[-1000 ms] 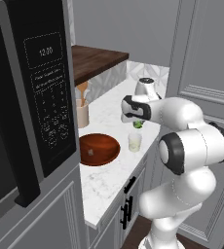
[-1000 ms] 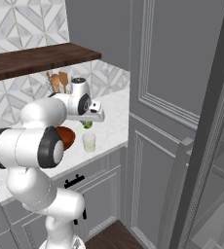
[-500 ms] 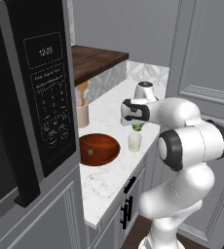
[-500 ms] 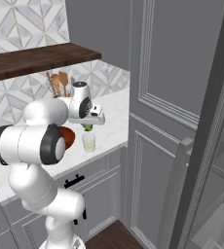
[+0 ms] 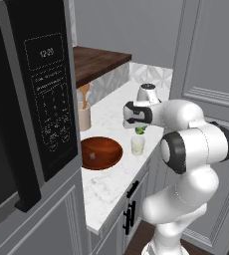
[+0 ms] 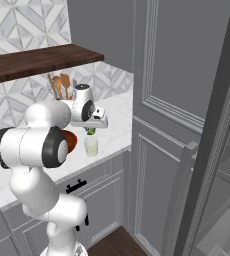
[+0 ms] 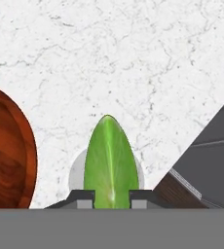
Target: Grab a lemon wedge from the fridge and one ice cube from the ice bowl, and put them in the glass of lemonade.
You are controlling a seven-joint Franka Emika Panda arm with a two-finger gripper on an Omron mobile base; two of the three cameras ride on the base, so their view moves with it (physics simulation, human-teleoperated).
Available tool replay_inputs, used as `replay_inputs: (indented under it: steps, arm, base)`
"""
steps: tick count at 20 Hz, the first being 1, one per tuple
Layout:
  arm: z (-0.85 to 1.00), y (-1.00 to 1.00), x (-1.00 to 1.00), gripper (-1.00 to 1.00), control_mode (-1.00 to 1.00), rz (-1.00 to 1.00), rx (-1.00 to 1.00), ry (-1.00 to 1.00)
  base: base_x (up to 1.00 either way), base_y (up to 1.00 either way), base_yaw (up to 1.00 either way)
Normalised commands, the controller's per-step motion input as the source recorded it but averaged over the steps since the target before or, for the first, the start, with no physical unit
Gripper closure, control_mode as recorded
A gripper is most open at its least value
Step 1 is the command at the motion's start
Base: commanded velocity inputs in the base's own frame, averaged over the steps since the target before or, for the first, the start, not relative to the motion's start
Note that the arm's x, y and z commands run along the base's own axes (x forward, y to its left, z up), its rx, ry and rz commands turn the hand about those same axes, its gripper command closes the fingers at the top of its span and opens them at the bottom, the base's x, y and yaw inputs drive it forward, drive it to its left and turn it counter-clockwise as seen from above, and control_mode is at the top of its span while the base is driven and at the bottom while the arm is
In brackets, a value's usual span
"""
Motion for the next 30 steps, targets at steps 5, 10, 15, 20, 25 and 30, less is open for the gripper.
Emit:
replay_inputs:
  steps: [5,10,15,20,25,30]
  arm:
    - [-0.23,0.0,0.0,1.0,-1.0,0.0,0.0,0.0]
    - [0.0,0.0,0.0,-1.0,-1.0,0.0,0.0,0.0]
    - [0.0,0.0,0.0,-1.0,-1.0,0.0,0.0,0.0]
    - [0.0,0.0,0.0,-1.0,-1.0,0.0,0.0,0.0]
    - [0.0,0.0,-0.05,-1.0,-1.0,0.0,0.0,0.0]
    - [0.04,-0.14,-0.63,-1.0,-1.0,0.0,0.05,-0.07]
  base:
    - [0.0,0.0,0.0]
    - [0.0,0.0,0.0]
    - [0.0,0.0,0.0]
    - [0.0,0.0,0.0]
    - [0.0,0.0,0.0]
    - [0.0,0.0,0.0]
